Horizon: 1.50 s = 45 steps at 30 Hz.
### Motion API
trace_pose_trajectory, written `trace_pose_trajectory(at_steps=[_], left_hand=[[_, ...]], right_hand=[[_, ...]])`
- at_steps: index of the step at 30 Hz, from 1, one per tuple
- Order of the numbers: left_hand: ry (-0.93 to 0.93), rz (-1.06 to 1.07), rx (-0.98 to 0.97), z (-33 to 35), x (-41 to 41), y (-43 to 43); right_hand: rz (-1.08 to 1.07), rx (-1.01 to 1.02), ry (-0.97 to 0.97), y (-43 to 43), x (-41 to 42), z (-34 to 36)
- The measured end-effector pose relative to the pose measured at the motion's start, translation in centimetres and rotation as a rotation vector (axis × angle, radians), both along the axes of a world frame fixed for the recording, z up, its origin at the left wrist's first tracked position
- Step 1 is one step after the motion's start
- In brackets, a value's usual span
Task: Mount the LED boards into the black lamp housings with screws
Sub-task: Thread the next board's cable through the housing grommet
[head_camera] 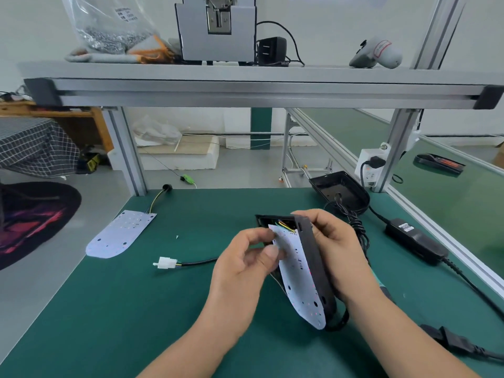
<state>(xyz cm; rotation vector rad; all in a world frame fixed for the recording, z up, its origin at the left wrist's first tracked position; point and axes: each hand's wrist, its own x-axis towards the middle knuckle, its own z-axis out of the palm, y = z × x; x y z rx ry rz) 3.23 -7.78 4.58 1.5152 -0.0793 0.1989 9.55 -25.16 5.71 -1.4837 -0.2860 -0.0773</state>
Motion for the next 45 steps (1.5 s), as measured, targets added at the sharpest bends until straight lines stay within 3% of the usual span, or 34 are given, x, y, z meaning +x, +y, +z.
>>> trace_pose_trajectory(at_steps=[6, 9, 11, 15, 20, 27, 32, 36, 38, 40, 42, 45], left_hand=[[0.115, 0.207, 0.096, -1.0, 1.1, -0.1], [0.12, 0.021, 0.009, -0.8, 1.5, 1.0], [0.121, -0.161, -0.109, -0.6, 1.4, 1.4], [0.222, -0.309, -0.408, -0.1, 0.6, 1.8], [0.228, -0.307, -0.437, 0.5, 0.2, 1.9], [0.228, -0.306, -0.457, 1.0, -0.4, 2.4], [0.227, -0.308, -0.484, 1.0, -0.2, 2.2], [0.288, -0.129, -0.47, 1.1, 0.6, 2.7], [0.284, -0.034, -0.445, 1.0, 1.0, 3.3], [0.259, 0.061, -0.403, 1.0, 1.2, 3.6], [0.233, 0.123, -0.368, 1.0, 1.3, 3.5], [0.196, 0.13, -0.327, 0.6, 1.3, 3.5]], right_hand=[[0.034, 0.096, 0.039, 1.1, -0.3, -0.4], [0.086, 0.135, 0.064, 1.3, -0.6, -0.2], [0.067, 0.024, -0.021, 1.3, -0.9, -0.1], [-0.012, -0.277, -0.209, 1.1, -1.3, -0.2], [-0.083, -0.436, -0.402, 1.1, -1.5, 0.1], [-0.068, -0.482, -0.604, 1.3, -1.3, 0.1], [-0.055, -0.538, -0.559, 0.9, -0.9, -0.1], [-0.187, -0.582, -0.449, 0.3, -0.4, -0.3], [-0.222, -0.488, -0.424, -0.2, -1.0, 0.3], [-0.015, -0.363, -0.386, -0.3, -2.1, 1.2], [0.173, -0.474, -0.37, 0.4, -2.9, 1.6], [0.131, -0.648, -0.379, 1.7, -2.9, 0.7]])
